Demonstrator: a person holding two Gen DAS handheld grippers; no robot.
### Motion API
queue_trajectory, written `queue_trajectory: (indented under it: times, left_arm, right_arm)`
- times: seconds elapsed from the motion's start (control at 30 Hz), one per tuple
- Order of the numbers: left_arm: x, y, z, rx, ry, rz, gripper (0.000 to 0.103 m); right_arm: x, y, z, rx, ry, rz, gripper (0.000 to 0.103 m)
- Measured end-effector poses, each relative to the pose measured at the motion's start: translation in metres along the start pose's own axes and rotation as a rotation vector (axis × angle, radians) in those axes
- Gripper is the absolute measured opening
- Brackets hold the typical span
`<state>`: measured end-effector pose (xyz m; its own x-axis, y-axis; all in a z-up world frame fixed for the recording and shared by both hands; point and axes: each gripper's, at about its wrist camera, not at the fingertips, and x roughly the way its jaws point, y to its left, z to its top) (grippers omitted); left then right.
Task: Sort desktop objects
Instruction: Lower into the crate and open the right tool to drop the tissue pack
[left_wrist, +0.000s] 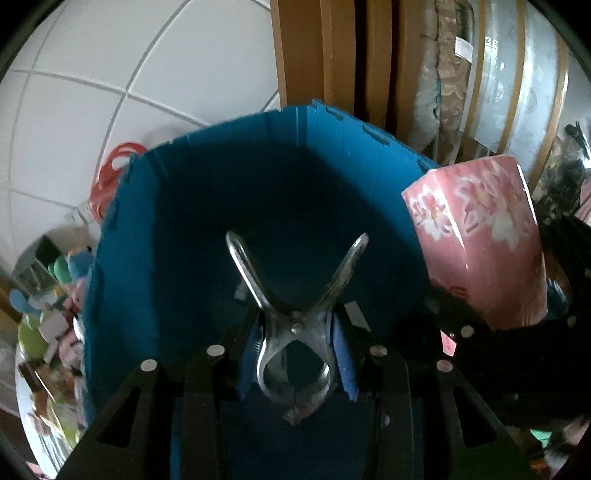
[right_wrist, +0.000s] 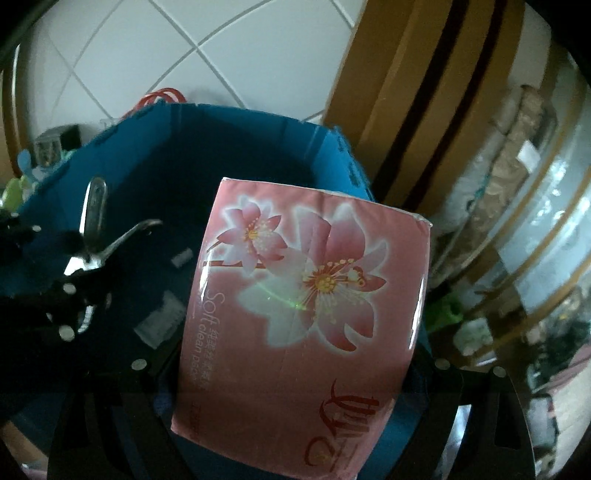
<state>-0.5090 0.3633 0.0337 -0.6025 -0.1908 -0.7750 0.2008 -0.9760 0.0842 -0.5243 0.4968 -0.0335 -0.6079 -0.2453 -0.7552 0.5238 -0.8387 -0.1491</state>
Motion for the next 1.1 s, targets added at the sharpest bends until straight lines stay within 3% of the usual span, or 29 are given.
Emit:
queue_trajectory:
  times: [0.17,0.27,0.47,0.57,0.7,0.83,1.1]
  left_arm:
    - [0.028,0.011,0.029,-0.039,0.049,0.053,0.036]
    - [0.057,0.019,0.04,-0.072,0.126,0.048,0.036]
    - [0.095,0.017,0.036,-0.085,0.23,0.057,0.036]
    - [0.109,0.018,0.032,-0.1,0.283,0.06,0.037]
    - [0.121,0.021,0.028,-0.117,0.331,0.052,0.048]
    - [0.136,0.025,0.022,-0.133,0.382,0.05,0.048]
    - [0.146,0.034,0.014,-0.17,0.429,0.061,0.062]
  right_arm:
    - [0.034,-0.003,0.041,-0.019,0.089,0.014,0.093]
    - [0.067,-0.004,0.055,-0.008,0.175,0.037,0.093]
    - [0.114,0.002,0.05,-0.054,0.293,0.011,0.093]
    - [0.118,0.002,0.048,-0.071,0.306,0.006,0.093]
    - [0.121,0.005,0.048,-0.11,0.307,-0.031,0.093]
    - [0.126,0.006,0.044,-0.123,0.311,-0.047,0.094]
    - [0.136,0.019,0.044,-0.194,0.323,-0.063,0.094]
